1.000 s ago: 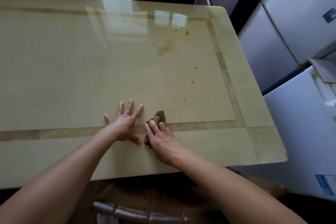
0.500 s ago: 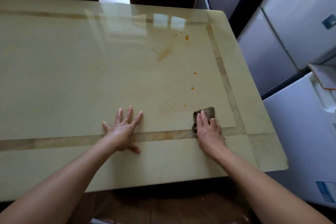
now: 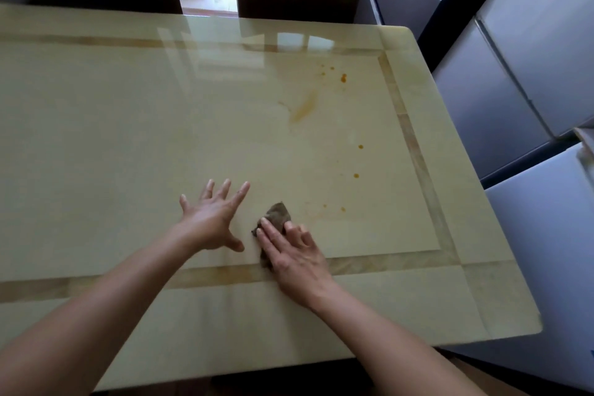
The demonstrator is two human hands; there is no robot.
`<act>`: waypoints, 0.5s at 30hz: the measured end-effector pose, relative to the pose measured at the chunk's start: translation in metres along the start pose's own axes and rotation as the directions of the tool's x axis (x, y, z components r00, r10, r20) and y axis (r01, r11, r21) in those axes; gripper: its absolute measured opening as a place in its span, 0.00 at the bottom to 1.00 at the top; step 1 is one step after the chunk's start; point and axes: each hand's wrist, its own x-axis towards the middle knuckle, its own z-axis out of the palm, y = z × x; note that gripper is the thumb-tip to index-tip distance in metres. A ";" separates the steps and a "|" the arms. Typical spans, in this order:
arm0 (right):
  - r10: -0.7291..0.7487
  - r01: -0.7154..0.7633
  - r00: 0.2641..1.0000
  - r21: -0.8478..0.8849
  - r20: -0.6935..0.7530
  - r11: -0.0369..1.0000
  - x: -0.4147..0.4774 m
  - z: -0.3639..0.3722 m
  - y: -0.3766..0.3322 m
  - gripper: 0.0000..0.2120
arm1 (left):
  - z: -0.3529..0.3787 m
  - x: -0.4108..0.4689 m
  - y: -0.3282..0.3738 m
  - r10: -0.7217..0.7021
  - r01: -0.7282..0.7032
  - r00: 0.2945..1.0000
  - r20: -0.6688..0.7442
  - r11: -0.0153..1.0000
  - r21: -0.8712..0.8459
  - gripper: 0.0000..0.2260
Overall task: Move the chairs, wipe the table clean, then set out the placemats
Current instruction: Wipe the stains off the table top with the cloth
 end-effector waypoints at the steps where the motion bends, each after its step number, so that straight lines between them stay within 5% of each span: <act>1: 0.040 -0.040 0.999 0.011 0.005 0.999 0.005 -0.004 0.009 0.28 | -0.004 0.006 -0.001 0.006 -0.006 1.000 0.009 1.000 -0.015 0.54; 9: 0.493 -0.491 0.869 0.045 -0.040 0.870 0.011 -0.020 0.116 0.31 | -0.023 0.055 0.005 0.043 -0.038 0.997 0.058 0.995 -0.091 0.56; 15: 0.613 -0.608 0.787 0.085 -0.068 0.789 0.022 -0.004 0.141 0.36 | -0.021 0.071 -0.001 0.025 -0.017 0.997 0.074 0.994 -0.109 0.57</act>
